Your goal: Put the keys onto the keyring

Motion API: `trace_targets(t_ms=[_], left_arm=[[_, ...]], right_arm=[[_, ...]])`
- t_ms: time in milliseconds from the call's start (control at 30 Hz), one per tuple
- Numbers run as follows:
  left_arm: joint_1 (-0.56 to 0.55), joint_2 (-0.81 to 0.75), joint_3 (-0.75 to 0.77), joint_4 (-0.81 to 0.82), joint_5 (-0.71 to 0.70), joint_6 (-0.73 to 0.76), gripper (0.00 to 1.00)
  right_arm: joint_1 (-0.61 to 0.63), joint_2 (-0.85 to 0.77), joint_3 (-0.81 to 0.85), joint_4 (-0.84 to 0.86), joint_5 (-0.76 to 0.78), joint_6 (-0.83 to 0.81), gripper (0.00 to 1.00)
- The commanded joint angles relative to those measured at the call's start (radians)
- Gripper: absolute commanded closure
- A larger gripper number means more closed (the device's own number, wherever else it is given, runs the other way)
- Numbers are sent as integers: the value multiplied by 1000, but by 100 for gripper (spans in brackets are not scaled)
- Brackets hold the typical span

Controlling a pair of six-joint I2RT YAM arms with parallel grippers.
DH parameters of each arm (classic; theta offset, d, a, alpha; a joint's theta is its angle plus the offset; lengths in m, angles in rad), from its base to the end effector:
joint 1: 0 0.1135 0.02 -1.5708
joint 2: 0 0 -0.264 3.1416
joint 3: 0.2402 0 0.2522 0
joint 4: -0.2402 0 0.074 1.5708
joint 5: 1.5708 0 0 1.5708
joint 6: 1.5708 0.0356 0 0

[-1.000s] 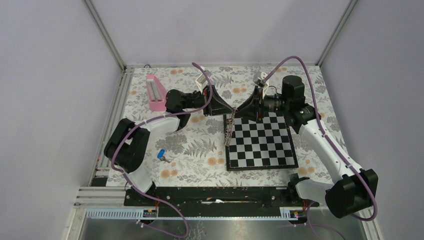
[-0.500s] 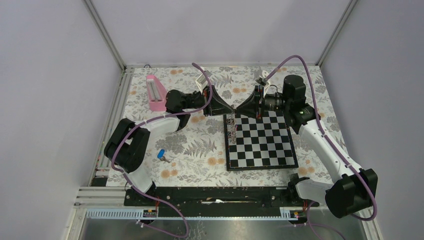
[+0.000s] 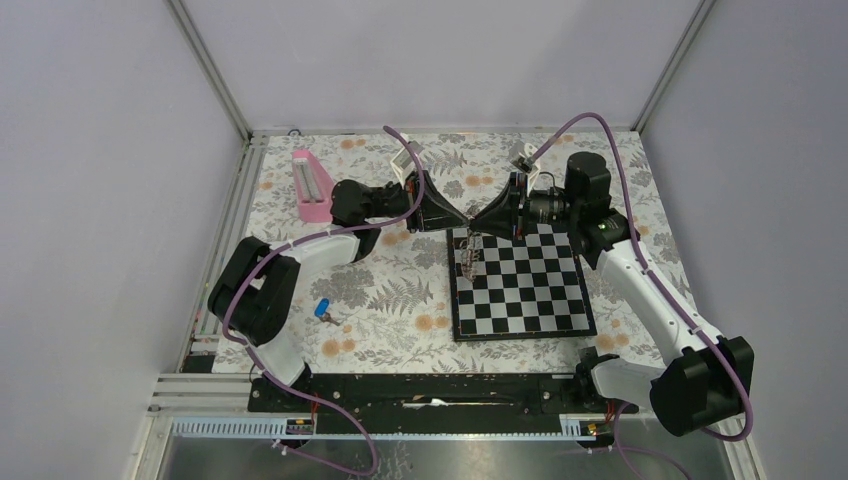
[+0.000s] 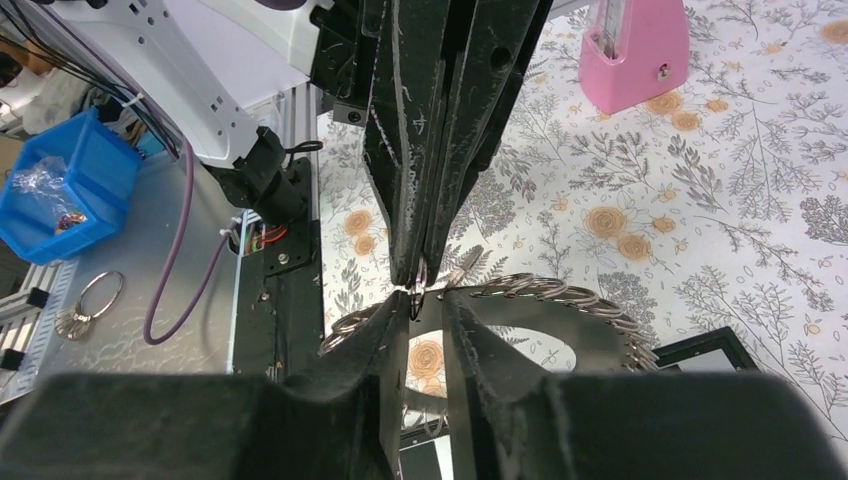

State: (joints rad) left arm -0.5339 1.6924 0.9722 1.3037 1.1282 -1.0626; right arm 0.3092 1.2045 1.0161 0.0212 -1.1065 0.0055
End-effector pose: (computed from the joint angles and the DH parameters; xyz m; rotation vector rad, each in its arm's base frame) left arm 0.2851 -0.2059 0.3083 0.9115 1.3275 -1.8492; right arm 0.2437 0.1113 0.3581 -1.0581 1.4420 1.1771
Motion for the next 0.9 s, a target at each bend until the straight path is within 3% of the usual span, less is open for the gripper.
trace_targets(t_ms=[0, 167, 233, 333, 533, 667, 867], left_arm=[[-3, -1, 11, 82, -24, 6, 100], [-2, 3, 9, 68, -18, 31, 100], [-2, 3, 13, 59, -8, 46, 100], [4, -1, 27, 25, 31, 96, 88], [15, -35, 114, -346, 120, 395, 73], [12, -46, 187, -632, 135, 641, 71], [-1, -37, 269, -884, 131, 841, 71]], right_arm=[[-7, -6, -2, 70, -31, 45, 78], [-7, -8, 1, 75, -39, 50, 99], [-7, -11, 13, 43, -33, 20, 100], [-6, -9, 57, -100, 9, -96, 100], [-3, 7, 124, -298, 82, -229, 100], [6, 19, 138, -340, 100, -256, 100], [17, 42, 163, -399, 121, -292, 100]])
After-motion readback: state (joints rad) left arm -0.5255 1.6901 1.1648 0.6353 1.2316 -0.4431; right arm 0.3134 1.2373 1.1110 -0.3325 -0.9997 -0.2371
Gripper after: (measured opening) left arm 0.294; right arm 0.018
